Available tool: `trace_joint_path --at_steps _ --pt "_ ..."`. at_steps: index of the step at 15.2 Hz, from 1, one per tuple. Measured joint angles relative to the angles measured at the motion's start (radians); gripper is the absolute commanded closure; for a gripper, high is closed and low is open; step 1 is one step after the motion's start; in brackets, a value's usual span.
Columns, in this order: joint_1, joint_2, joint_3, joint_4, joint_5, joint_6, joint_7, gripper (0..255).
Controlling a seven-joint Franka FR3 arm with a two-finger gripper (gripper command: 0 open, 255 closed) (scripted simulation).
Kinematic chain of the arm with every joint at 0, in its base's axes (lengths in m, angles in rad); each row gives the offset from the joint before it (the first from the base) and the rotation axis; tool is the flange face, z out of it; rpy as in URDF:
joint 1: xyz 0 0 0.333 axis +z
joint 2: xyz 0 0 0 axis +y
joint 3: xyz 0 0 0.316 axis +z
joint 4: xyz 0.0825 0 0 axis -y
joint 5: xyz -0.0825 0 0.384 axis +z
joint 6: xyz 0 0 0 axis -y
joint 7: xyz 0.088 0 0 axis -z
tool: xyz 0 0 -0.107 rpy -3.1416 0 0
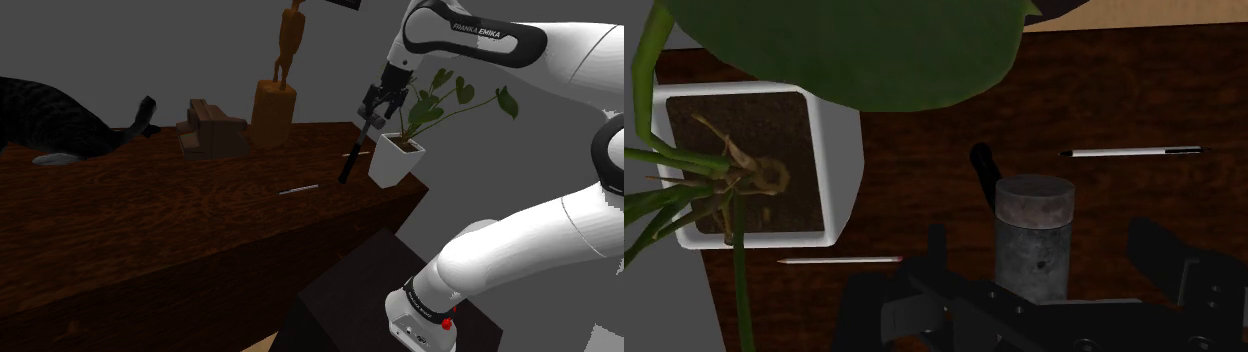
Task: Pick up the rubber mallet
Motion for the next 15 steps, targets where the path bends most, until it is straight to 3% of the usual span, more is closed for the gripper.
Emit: trace_joint_path --at_steps 1,2,15 --pt "-0.001 -0.003 -0.001 -0.015 -0.001 0.013 -0.001 0" --pt "-0.001 -0.001 -0.002 -0.019 -0.001 0.018 -0.001 255" --pt "0.000 0.002 -0.001 0.004 0.000 -0.002 -0.001 255"
